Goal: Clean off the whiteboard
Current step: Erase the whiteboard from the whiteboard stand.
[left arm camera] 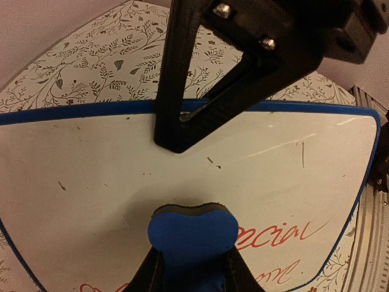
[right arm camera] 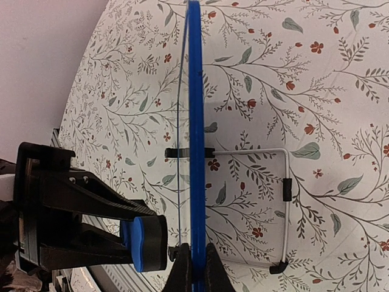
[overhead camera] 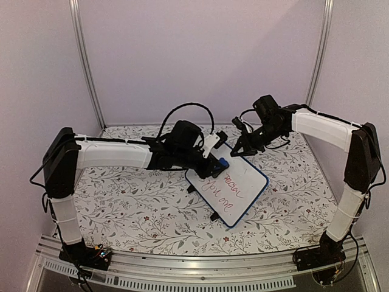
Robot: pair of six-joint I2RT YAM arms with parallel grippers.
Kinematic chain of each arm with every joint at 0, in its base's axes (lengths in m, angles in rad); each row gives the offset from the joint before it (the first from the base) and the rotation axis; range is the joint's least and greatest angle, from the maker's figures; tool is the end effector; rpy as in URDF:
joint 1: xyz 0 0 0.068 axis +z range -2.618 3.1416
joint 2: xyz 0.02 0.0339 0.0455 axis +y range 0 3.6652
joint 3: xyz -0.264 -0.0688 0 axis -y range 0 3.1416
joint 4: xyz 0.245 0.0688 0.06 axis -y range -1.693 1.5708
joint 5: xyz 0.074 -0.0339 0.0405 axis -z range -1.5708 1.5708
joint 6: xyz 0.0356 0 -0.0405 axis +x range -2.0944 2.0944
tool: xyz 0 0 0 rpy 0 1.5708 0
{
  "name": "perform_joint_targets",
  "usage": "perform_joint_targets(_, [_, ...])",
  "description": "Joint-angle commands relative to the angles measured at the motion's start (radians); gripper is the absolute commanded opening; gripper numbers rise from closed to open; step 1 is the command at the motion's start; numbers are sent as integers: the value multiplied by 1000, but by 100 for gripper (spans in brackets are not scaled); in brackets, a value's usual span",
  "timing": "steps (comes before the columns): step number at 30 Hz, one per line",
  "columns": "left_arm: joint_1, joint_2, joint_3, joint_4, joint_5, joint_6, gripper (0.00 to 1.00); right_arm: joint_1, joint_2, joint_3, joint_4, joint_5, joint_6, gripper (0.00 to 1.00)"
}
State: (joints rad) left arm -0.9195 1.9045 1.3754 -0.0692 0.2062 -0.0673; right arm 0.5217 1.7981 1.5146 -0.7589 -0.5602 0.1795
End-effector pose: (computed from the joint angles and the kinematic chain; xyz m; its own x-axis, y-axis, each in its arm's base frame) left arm 0.2598 -0.3529 0.2298 -0.3999 0.4161 -0.8167 0.8561 0.4879 -0.1706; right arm 0.3235 0.2078 0.2698 -0.8535 -0.3162 -0.4141 -0.5102 0.6681 0.5415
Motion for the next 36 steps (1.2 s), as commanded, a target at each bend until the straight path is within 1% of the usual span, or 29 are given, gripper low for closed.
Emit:
perform_joint_targets(1, [3, 48, 22, -12, 21, 2, 0, 28, 23, -27, -84, 26, -26, 0])
perform_joint_targets(6, [-6, 83, 23, -8, 27, -4, 0, 28, 23, -27, -84, 26, -25, 0])
perform_joint_targets(11, [-18, 86, 3, -8, 17, -17, 0, 28, 20, -30, -84, 26, -25, 0])
perform_joint_targets(23, [-63, 62, -105, -7, 12, -50, 0, 28, 23, -28, -82, 24, -25, 0])
perform_joint_targets(36, [-69, 44, -201, 13, 41, -82, 0, 28, 28, -25, -82, 22, -25, 0])
